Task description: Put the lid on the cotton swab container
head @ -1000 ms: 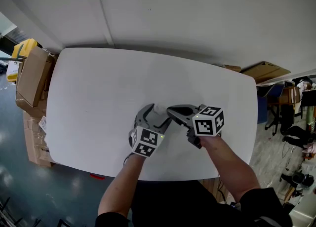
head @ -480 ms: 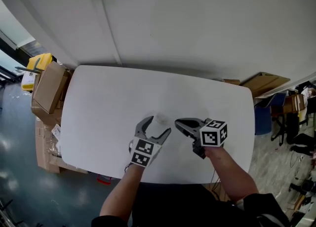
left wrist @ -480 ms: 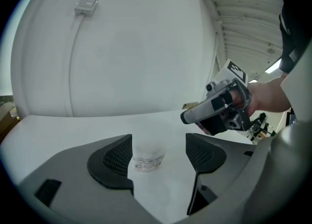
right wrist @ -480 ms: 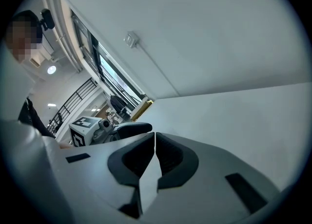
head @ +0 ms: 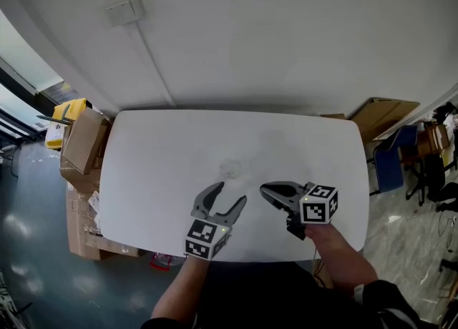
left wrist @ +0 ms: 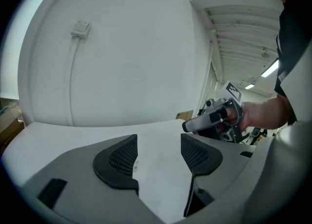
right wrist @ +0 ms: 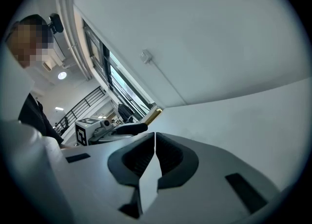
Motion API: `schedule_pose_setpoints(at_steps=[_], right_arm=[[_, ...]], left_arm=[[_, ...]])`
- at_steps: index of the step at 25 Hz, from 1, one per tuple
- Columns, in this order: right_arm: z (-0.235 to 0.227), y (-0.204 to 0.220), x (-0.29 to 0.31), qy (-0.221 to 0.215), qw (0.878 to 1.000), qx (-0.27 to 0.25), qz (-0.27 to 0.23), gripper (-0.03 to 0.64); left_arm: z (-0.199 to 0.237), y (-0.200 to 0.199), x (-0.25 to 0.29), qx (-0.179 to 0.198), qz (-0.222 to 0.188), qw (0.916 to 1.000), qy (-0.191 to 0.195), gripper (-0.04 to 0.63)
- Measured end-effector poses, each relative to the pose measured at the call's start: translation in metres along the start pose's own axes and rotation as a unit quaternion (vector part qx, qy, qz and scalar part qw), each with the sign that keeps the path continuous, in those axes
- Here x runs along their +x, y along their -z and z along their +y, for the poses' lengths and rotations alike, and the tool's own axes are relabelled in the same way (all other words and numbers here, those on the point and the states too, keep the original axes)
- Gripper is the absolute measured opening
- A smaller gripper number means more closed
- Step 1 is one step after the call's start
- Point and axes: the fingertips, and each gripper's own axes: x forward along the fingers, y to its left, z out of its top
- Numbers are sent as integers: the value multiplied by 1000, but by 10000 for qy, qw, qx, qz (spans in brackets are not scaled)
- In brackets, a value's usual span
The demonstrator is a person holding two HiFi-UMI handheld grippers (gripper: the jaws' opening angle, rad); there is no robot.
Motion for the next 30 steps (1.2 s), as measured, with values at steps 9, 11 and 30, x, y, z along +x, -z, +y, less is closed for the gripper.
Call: schedule_pose_setpoints(at_steps=[9,11,30], right_arm=[[50,8,-36,-205,9987,-450,-152,17],[68,9,-37,-215,9969,-739,-146,17],[186,-9,-34,-201,9800,-1438,-1361,15]], left_arm=[[-46,-17,-53,-151,-394,9991,32,230],[-48,-19,-68,-230,-518,9984,-24,208],[-34,-39,-150,-174,-796,9965,166,29]])
